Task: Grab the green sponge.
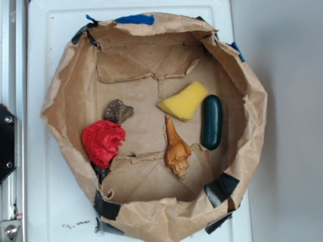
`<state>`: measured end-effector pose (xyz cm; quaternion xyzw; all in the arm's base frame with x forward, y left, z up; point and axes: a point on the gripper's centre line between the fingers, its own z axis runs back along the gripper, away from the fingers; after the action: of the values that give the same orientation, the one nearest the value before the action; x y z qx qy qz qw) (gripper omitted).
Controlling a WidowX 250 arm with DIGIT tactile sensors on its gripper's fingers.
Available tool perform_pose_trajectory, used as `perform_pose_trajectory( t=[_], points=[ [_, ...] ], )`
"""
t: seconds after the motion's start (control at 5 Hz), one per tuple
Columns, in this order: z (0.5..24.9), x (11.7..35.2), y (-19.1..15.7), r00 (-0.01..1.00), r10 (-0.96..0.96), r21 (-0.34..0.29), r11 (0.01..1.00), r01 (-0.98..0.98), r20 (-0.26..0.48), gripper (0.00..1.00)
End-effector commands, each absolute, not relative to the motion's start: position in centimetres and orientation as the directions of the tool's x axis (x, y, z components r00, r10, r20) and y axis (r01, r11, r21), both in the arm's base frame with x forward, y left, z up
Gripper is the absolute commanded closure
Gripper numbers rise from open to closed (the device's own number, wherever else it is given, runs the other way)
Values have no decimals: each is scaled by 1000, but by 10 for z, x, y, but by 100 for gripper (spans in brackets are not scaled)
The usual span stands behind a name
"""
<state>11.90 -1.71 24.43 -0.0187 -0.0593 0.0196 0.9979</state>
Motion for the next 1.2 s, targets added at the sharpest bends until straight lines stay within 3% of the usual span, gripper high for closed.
perform_pose_trajectory(
  t=[0.0, 0.2, 0.4, 0.6, 1.0],
  points=[
    [244, 119, -17, 992, 41, -40, 999, -37, 118, 0],
    [238, 105, -21, 990, 71, -35, 997, -67, 120, 0],
    [233, 127, -29, 991, 47, -4, 999, -47, 122, 0],
    [229, 145, -26, 996, 46, -15, 999, -45, 71, 0],
    [229, 145, -26, 996, 46, -15, 999, -45, 71, 0]
  ],
)
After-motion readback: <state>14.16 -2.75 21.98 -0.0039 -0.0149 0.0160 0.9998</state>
